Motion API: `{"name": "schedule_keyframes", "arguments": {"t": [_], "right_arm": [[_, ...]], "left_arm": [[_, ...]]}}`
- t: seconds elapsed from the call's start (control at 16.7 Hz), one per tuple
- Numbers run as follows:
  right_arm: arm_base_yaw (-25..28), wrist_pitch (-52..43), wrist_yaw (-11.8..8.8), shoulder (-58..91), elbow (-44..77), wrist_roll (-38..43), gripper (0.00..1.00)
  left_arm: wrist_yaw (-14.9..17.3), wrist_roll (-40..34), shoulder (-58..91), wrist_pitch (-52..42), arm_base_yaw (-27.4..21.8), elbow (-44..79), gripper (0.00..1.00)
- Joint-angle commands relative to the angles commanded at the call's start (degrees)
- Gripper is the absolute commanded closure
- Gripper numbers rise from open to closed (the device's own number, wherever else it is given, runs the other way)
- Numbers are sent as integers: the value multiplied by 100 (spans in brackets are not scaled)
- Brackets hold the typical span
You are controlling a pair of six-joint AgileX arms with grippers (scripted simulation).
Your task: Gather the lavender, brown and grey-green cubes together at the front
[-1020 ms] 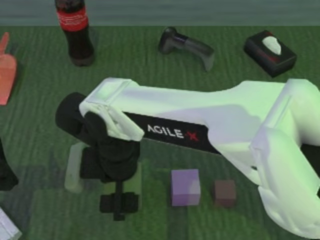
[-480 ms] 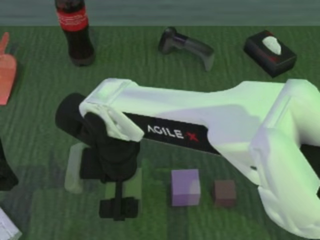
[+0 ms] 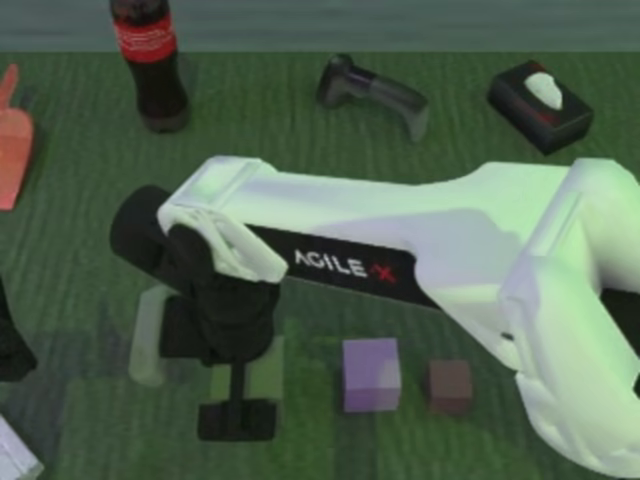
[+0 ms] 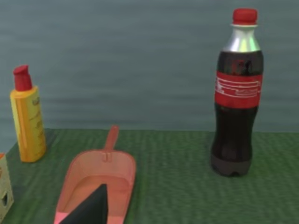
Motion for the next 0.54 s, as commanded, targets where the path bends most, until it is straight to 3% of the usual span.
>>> {"name": "schedule_keyframes", "arguments": {"t": [0.54], "right_arm": [[43, -1411, -3, -198, 1211, -11, 0]], "left_arm": [[0, 0, 0, 0, 0, 0, 0]]}}
